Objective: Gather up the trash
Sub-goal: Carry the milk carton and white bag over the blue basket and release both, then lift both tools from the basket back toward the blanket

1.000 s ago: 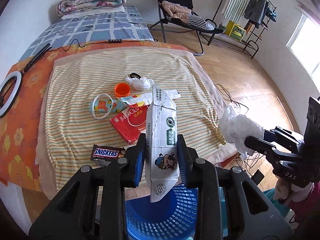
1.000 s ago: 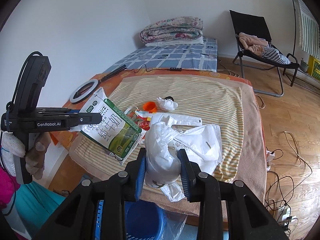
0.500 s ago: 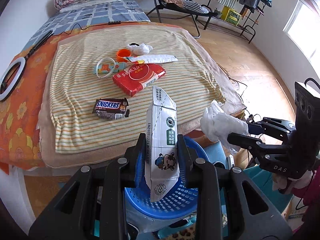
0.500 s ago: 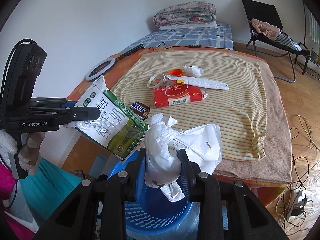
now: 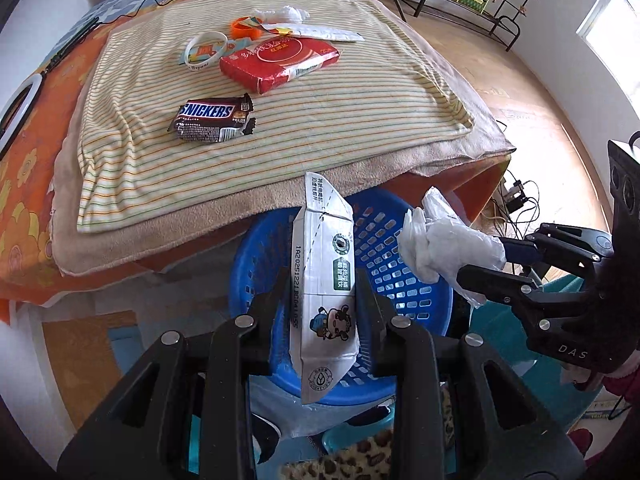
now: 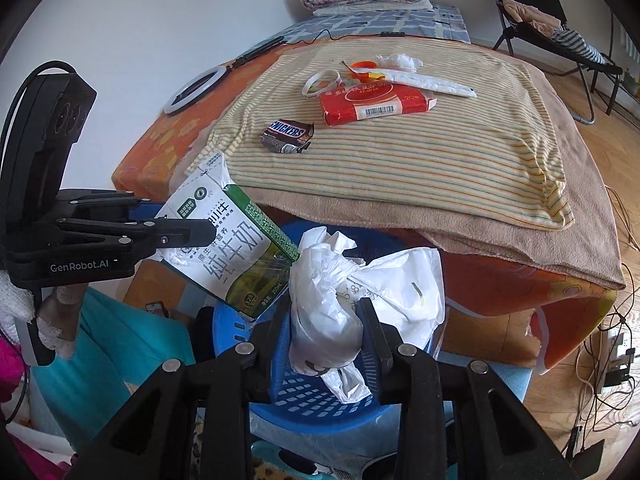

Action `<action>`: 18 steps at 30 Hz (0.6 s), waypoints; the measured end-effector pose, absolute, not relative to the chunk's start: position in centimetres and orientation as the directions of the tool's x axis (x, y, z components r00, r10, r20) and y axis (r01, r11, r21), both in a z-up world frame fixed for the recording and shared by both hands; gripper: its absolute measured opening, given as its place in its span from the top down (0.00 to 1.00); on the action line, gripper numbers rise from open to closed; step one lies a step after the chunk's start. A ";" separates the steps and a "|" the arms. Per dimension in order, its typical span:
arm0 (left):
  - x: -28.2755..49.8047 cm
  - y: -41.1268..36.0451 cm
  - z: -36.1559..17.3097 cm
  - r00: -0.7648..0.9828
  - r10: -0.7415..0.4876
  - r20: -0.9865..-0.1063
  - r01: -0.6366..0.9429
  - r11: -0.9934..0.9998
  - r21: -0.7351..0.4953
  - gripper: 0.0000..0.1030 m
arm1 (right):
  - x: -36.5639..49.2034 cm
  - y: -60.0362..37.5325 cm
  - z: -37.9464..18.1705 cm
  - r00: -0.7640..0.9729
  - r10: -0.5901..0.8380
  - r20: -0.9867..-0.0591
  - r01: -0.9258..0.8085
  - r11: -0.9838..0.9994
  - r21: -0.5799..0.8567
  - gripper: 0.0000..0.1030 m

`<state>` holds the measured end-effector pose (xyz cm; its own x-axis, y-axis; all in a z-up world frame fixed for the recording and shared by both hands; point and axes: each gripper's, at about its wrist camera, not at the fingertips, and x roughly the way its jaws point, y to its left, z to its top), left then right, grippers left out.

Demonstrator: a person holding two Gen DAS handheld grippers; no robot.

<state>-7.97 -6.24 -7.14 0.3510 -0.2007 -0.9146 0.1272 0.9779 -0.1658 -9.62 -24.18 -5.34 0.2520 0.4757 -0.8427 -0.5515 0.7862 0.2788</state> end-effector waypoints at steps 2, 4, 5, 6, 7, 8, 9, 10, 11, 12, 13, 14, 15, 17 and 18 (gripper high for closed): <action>-8.1 -6.4 -7.7 0.342 -0.195 -0.919 0.127 0.979 -0.160 0.72 | -9.9 -24.0 -5.9 0.244 0.471 -0.848 -0.551 0.787 0.279 0.68; -8.1 -6.5 -8.0 0.336 -0.192 -0.922 0.128 0.979 -0.157 0.72 | -10.0 -24.0 -6.2 0.238 0.467 -0.852 -0.551 0.787 0.277 0.67; -8.1 -6.6 -8.2 0.332 -0.184 -0.925 0.127 0.981 -0.150 0.71 | -10.0 -24.0 -6.3 0.237 0.465 -0.853 -0.551 0.788 0.277 0.65; -8.1 -6.6 -8.3 0.332 -0.182 -0.925 0.128 0.981 -0.147 0.71 | -10.1 -24.1 -6.4 0.236 0.463 -0.855 -0.551 0.788 0.275 0.64; -8.1 -6.6 -8.3 0.333 -0.177 -0.926 0.128 0.982 -0.142 0.70 | -10.2 -24.1 -6.4 0.235 0.459 -0.857 -0.551 0.789 0.272 0.63; -8.1 -6.6 -8.4 0.334 -0.172 -0.927 0.126 0.983 -0.136 0.64 | -10.2 -24.1 -6.4 0.236 0.457 -0.858 -0.552 0.790 0.269 0.63; -8.1 -6.5 -8.3 0.338 -0.170 -0.926 0.125 0.983 -0.135 0.60 | -10.2 -24.1 -6.4 0.238 0.456 -0.858 -0.553 0.790 0.266 0.63; -8.1 -6.4 -8.3 0.341 -0.167 -0.925 0.124 0.983 -0.132 0.60 | -10.2 -24.0 -6.4 0.240 0.452 -0.859 -0.554 0.790 0.262 0.62; -8.0 -6.4 -8.3 0.342 -0.165 -0.925 0.123 0.984 -0.130 0.60 | -10.2 -24.0 -6.4 0.244 0.449 -0.860 -0.554 0.792 0.257 0.55; -8.0 -6.3 -8.3 0.345 -0.163 -0.924 0.121 0.984 -0.128 0.60 | -10.3 -24.0 -6.3 0.250 0.445 -0.860 -0.553 0.794 0.250 0.47; -8.0 -6.1 -8.2 0.348 -0.160 -0.924 0.117 0.985 -0.127 0.59 | -10.3 -24.0 -6.3 0.258 0.443 -0.859 -0.555 0.796 0.244 0.45; -7.9 -6.0 -8.2 0.349 -0.160 -0.923 0.114 0.985 -0.128 0.60 | -10.3 -24.0 -6.2 0.265 0.442 -0.857 -0.557 0.796 0.237 0.45; -7.8 -5.9 -8.2 0.350 -0.160 -0.923 0.111 0.985 -0.129 0.60 | -10.3 -23.9 -6.2 0.269 0.438 -0.858 -0.561 0.795 0.231 0.45; -7.7 -5.6 -8.2 0.355 -0.156 -0.922 0.104 0.986 -0.127 0.60 | -10.3 -23.7 -6.1 0.274 0.434 -0.858 -0.565 0.795 0.222 0.44; -7.6 -5.5 -8.2 0.357 -0.154 -0.921 0.102 0.987 -0.126 0.60 | -10.3 -23.7 -6.2 0.274 0.432 -0.859 -0.566 0.795 0.219 0.43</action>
